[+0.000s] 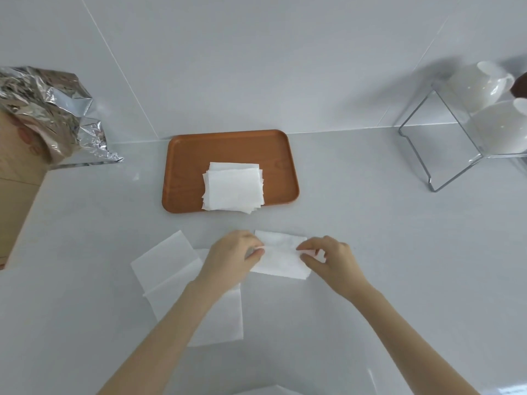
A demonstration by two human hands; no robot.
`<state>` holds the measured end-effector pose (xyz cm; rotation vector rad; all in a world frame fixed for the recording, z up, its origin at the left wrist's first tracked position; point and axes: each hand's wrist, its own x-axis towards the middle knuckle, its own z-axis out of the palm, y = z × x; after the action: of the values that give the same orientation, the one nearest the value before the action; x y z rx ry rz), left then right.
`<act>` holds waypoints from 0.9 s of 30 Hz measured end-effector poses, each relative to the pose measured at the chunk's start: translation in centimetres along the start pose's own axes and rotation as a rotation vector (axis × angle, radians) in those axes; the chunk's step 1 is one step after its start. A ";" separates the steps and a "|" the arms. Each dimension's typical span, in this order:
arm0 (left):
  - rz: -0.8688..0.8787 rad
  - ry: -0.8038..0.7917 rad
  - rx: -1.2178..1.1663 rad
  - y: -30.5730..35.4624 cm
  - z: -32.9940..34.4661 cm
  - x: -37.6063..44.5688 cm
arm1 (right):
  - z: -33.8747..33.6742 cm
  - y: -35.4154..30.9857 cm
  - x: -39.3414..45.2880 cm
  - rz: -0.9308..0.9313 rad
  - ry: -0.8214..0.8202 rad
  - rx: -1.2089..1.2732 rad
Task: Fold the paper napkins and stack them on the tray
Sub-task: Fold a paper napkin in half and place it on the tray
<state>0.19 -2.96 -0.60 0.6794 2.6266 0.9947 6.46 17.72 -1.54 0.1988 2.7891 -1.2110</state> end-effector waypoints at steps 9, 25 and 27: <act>-0.057 0.004 0.131 -2.2 2.3 2.8 | 2.5 1.2 3.0 0.036 0.160 -0.136; 0.149 -0.023 0.152 -2.3 3.9 -1.8 | 3.9 2.2 -1.9 -0.301 0.132 -0.264; 0.147 -0.024 0.130 -2.1 3.6 -1.7 | 3.3 1.2 -1.4 -0.293 0.139 -0.233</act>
<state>2.35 -3.21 -4.52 0.9200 2.6703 0.8524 8.18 15.99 -4.50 -0.1554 3.1346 -0.9384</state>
